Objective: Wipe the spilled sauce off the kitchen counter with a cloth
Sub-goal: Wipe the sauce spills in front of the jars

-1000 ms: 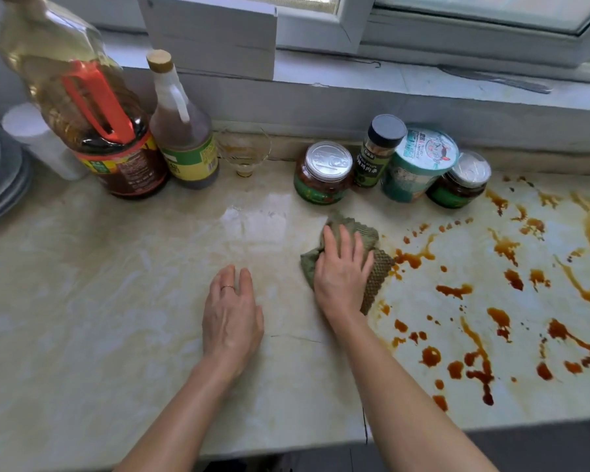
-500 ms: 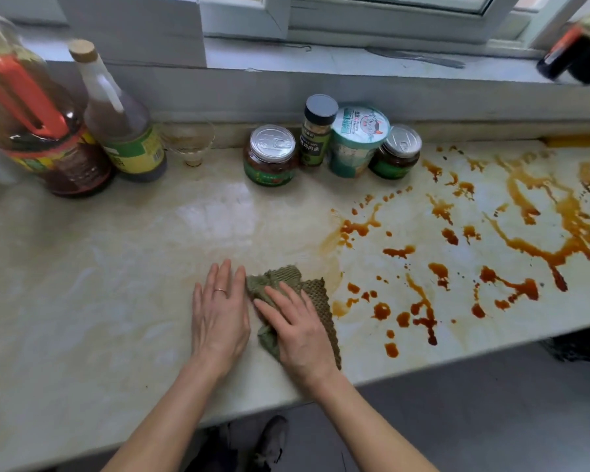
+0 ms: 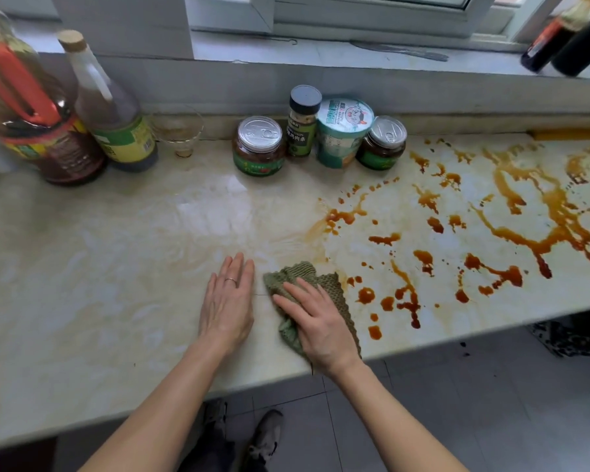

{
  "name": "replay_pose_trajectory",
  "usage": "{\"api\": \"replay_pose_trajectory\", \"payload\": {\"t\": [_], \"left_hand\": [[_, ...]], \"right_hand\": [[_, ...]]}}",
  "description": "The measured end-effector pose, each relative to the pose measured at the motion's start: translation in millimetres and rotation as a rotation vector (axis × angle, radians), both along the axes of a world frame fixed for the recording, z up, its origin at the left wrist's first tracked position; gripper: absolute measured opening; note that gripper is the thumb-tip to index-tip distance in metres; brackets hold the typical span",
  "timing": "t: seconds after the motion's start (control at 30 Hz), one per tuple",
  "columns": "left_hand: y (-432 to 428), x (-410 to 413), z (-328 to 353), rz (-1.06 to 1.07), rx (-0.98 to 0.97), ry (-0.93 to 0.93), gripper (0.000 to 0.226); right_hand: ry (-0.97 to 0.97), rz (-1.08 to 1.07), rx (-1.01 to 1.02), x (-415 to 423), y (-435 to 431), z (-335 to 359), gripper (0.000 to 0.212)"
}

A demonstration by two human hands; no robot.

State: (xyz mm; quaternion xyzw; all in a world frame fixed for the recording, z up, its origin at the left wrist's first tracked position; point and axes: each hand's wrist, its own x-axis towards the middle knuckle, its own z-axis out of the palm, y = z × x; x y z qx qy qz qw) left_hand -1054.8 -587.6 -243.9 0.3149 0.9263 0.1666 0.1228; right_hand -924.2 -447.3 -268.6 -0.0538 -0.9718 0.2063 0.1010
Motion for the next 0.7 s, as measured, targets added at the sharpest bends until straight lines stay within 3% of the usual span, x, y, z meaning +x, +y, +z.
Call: {"api": "replay_pose_trajectory", "payload": {"t": [0.13, 0.33, 0.57, 0.7], "left_hand": [[2, 1, 1, 0.005, -0.007, -0.008, 0.066], [-1, -2, -1, -0.007, -0.027, -0.001, 0.062], [0, 1, -1, 0.005, -0.038, 0.01, 0.065], [2, 2, -1, 0.01, -0.067, 0.009, 0.067]], "right_hand": [[-0.021, -0.141, -0.029, 2, -20, -1, 0.05], [0.01, 0.13, -0.012, 23, -5, -5, 0.043], [0.029, -0.214, -0.098, 23, 22, -2, 0.047], [0.014, -0.003, -0.068, 37, 6, -6, 0.045]]}}
